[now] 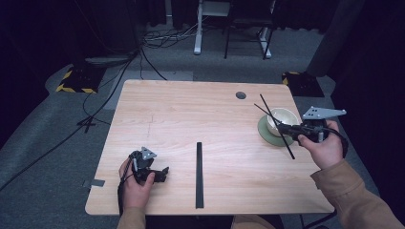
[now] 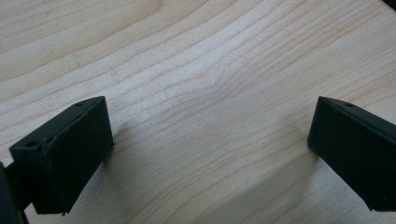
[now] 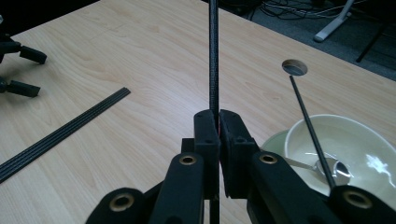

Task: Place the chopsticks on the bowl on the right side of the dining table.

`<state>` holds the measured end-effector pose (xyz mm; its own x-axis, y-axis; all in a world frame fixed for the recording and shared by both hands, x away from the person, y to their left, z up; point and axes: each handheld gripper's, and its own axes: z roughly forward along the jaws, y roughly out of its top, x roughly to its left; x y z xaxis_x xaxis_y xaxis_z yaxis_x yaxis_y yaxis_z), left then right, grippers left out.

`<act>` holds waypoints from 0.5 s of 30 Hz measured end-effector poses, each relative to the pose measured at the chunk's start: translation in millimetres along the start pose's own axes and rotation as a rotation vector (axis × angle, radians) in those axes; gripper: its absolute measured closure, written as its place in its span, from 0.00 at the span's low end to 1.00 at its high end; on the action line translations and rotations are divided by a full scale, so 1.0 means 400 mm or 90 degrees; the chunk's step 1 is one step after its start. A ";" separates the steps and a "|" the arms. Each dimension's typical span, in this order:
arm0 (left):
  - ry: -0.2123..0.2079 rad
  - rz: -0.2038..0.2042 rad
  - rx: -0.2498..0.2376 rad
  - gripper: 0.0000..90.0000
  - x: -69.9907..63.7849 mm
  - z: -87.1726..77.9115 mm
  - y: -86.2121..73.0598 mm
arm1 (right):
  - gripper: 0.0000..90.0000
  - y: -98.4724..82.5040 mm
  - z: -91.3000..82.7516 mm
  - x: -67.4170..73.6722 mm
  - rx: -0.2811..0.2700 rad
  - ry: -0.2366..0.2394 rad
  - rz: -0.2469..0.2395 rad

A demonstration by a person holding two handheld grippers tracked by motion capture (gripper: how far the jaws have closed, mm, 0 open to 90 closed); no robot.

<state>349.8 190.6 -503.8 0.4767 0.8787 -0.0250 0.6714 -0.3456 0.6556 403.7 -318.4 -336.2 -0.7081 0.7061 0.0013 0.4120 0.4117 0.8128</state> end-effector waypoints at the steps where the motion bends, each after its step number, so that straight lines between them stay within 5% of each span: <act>1: 0.000 0.000 0.000 0.00 0.000 0.000 0.000 | 0.96 0.005 -0.006 -0.012 0.002 -0.007 0.000; 15: -0.001 0.000 0.002 0.00 0.001 0.001 0.002 | 0.96 0.035 -0.031 -0.114 0.011 -0.067 0.031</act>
<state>350.7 190.6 -503.5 0.4779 0.8780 -0.0268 0.6734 -0.3466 0.6530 434.9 -351.9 -317.7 -0.6233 0.7817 -0.0214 0.4552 0.3849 0.8029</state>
